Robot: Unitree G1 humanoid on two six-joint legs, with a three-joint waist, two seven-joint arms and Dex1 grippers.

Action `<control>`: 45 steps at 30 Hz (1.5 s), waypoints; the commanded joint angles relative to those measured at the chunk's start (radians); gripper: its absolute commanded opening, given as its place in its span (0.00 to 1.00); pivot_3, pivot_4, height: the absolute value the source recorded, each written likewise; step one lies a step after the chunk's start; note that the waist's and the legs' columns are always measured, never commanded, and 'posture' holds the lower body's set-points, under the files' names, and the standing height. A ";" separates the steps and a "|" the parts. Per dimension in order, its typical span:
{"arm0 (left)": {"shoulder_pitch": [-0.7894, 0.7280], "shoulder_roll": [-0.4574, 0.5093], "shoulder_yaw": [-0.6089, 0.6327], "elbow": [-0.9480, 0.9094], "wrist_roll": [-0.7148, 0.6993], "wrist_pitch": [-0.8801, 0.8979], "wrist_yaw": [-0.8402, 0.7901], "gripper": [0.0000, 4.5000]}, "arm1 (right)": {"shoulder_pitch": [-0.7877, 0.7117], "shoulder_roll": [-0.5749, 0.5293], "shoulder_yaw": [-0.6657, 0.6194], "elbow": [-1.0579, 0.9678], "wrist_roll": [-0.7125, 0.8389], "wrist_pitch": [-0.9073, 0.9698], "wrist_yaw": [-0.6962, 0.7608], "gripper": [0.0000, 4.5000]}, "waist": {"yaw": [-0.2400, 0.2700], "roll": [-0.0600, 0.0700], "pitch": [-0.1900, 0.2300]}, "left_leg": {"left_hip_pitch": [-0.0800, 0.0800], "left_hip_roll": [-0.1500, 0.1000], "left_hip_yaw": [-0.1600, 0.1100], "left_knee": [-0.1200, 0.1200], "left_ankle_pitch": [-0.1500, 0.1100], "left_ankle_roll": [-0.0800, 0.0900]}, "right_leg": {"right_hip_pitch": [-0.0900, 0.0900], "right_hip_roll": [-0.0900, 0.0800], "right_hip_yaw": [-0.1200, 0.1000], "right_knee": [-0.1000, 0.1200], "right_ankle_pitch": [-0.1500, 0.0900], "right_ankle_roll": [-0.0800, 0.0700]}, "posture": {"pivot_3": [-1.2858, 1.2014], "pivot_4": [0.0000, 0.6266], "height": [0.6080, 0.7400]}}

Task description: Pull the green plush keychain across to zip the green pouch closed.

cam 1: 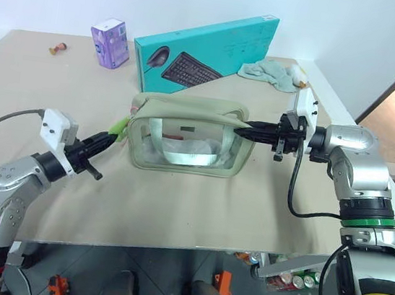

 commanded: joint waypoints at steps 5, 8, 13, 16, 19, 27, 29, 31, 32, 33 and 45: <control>-0.125 0.036 0.077 -0.082 -0.076 0.011 0.012 0.01 | -0.005 -0.017 -0.028 -0.035 0.005 -0.012 0.002 0.00 | 0.000 0.000 0.000 | 0.000 0.000 0.000 0.000 0.000 0.000 | 0.000 0.000 0.000 0.000 0.000 0.000 | 0.52 0.24 1.00; -0.223 0.048 0.059 -0.099 -0.103 0.045 0.022 0.01 | -0.008 -0.017 -0.024 -0.032 0.003 -0.017 0.007 0.00 | 0.000 0.000 0.000 | 0.000 0.000 0.000 0.001 0.000 0.000 | 0.000 0.000 0.000 0.000 0.001 0.001 | 0.52 0.24 1.00; -0.362 0.047 -0.008 -0.115 -0.112 0.081 0.011 0.01 | -0.023 -0.015 -0.021 -0.021 0.001 -0.020 0.013 0.00 | 0.000 0.000 0.000 | 0.000 -0.001 0.000 0.001 0.000 0.000 | 0.001 0.000 0.001 0.000 0.001 0.003 | 0.52 0.24 1.00; -0.413 0.026 -0.073 -0.116 -0.099 0.083 -0.006 0.01 | -0.022 -0.016 -0.021 -0.022 0.000 -0.025 0.017 0.00 | 0.000 0.000 0.000 | 0.000 -0.001 0.000 0.001 0.000 0.000 | 0.001 0.001 0.002 0.000 0.001 0.003 | 0.52 0.24 1.00; -0.449 -0.005 -0.136 -0.103 -0.070 0.067 -0.021 0.01 | -0.024 -0.017 -0.021 -0.020 -0.002 -0.027 0.019 0.00 | 0.000 0.000 0.000 | 0.000 -0.001 0.000 0.001 0.000 0.000 | 0.001 0.001 0.002 0.000 0.001 0.003 | 0.52 0.24 1.00; -0.527 -0.088 -0.245 -0.047 0.031 0.028 -0.034 0.01 | -0.029 -0.027 -0.027 -0.016 -0.004 -0.026 0.027 0.00 | 0.000 0.000 0.000 | 0.000 -0.001 0.000 0.001 0.000 0.000 | 0.001 0.001 0.002 0.000 0.001 0.003 | 0.52 0.24 1.00; -0.543 -0.104 -0.259 -0.033 0.048 0.020 -0.035 0.01 | -0.030 -0.030 -0.028 -0.016 -0.004 -0.025 0.028 0.00 | 0.000 0.000 0.000 | 0.000 -0.001 0.000 0.001 0.000 0.000 | 0.001 0.001 0.003 0.000 0.001 0.003 | 0.52 0.24 1.00; -0.557 -0.126 -0.271 -0.021 0.064 0.013 -0.034 0.01 | -0.029 -0.032 -0.028 -0.018 -0.004 -0.024 0.029 0.00 | 0.000 0.000 0.000 | -0.001 -0.001 0.000 0.001 0.000 0.000 | 0.001 0.001 0.003 0.000 0.001 0.004 | 0.52 0.24 1.00; -0.562 -0.137 -0.279 -0.017 0.071 0.010 -0.034 0.01 | -0.028 -0.032 -0.028 -0.019 -0.004 -0.023 0.028 0.00 | 0.000 0.000 0.000 | -0.001 -0.002 0.000 0.001 0.000 0.000 | 0.001 0.001 0.003 0.000 0.001 0.004 | 0.52 0.24 1.00; -0.564 -0.148 -0.288 -0.013 0.077 0.006 -0.034 0.01 | -0.029 -0.032 -0.028 -0.019 -0.004 -0.023 0.028 0.00 | 0.000 0.000 0.000 | -0.001 -0.002 0.000 0.001 0.000 0.000 | 0.001 0.001 0.003 0.000 0.001 0.004 | 0.52 0.24 1.00; -0.485 -0.039 -0.300 -0.072 0.096 0.086 -0.144 0.01 | -0.027 -0.025 -0.024 -0.019 -0.007 -0.018 0.024 0.00 | 0.000 0.000 0.000 | 0.000 -0.002 0.000 0.001 0.000 0.000 | 0.000 0.001 0.003 0.000 0.001 0.004 | 0.52 0.24 1.00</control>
